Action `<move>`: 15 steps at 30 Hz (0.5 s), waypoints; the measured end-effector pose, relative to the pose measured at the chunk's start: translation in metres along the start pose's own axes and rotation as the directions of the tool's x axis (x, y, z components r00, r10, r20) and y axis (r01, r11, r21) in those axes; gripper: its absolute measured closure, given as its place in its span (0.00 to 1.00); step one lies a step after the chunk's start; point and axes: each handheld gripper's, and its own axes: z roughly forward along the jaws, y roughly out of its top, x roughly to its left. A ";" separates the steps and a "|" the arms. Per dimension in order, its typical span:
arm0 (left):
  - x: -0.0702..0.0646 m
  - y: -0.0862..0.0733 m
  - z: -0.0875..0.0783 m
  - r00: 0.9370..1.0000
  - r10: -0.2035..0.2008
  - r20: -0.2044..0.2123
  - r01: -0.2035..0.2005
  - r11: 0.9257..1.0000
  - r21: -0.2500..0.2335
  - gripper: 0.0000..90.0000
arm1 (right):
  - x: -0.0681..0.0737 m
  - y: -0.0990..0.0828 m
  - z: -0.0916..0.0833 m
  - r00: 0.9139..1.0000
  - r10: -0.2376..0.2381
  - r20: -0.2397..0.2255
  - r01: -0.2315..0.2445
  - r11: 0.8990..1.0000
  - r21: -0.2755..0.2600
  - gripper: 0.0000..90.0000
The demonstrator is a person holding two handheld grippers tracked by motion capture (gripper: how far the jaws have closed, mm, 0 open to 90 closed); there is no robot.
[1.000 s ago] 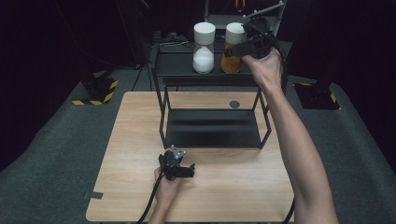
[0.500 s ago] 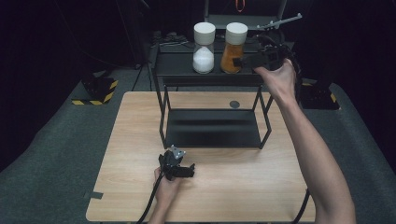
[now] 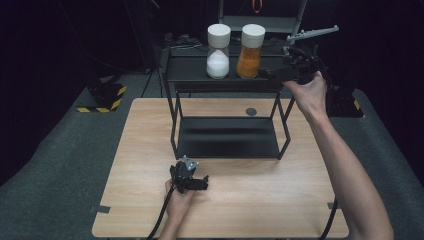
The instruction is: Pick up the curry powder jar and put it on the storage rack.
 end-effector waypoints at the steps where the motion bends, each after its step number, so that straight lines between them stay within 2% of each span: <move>1: 0.000 0.000 0.000 1.000 0.000 0.000 0.000 1.000 0.000 0.04 | -0.001 -0.002 -0.001 1.000 0.001 -0.001 -0.001 1.000 -0.002 0.02; 15: 0.000 0.000 0.000 1.000 0.002 0.000 -0.002 1.000 0.001 0.04 | -0.005 -0.016 -0.007 1.000 -0.018 -0.020 0.017 1.000 -0.018 0.02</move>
